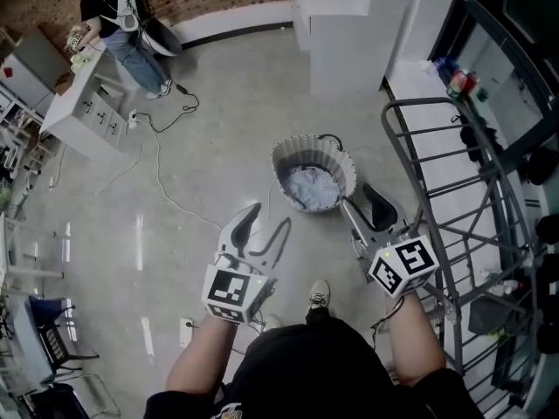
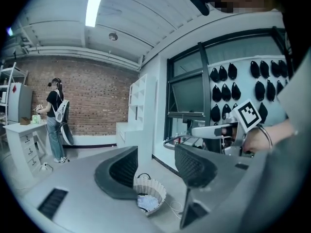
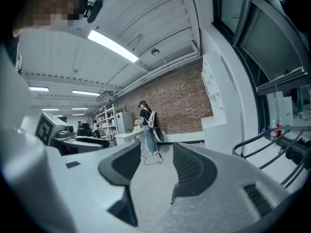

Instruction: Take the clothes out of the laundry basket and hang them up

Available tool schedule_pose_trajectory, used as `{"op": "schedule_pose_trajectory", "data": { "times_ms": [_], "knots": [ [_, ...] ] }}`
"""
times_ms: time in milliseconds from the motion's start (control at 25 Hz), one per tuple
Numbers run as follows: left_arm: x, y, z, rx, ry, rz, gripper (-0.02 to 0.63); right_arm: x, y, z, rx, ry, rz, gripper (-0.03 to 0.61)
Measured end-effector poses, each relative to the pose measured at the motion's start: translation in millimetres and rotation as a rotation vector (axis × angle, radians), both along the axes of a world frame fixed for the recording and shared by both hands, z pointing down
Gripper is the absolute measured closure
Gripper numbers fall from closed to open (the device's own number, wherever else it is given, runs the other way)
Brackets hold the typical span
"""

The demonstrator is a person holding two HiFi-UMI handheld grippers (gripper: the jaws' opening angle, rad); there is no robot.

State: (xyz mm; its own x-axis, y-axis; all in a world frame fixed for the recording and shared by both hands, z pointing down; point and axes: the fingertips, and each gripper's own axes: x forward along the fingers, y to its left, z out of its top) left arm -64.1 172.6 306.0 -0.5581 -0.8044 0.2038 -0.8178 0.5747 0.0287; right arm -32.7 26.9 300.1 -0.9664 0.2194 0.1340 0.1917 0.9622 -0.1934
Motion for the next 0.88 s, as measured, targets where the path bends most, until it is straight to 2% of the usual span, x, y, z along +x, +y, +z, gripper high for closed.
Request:
{"op": "schedule_pose_trajectory", "data": {
  "times_ms": [160,480,720,880],
  "knots": [
    [-16.3,-26.8,2.1,0.003,-0.009,-0.021,0.399,-16.1,-24.1,7.2,0.007,0.001,-0.026,0.36],
    [-51.3,-69.0,4.3,0.012,-0.013,-0.013,0.399,-44.7,-61.1,6.1,-0.009,-0.006,-0.006,0.359],
    [-90.5,-90.2,6.4,0.018,0.026,0.045,0.399,-72.6,-75.7,7.4,-0.003,0.016,0.045,0.359],
    [-127.2,-95.5,15.8,0.034,0.014,0.106,0.399,-102.4,-78.5,16.9,0.001,0.04,0.107,0.359]
  ]
}}
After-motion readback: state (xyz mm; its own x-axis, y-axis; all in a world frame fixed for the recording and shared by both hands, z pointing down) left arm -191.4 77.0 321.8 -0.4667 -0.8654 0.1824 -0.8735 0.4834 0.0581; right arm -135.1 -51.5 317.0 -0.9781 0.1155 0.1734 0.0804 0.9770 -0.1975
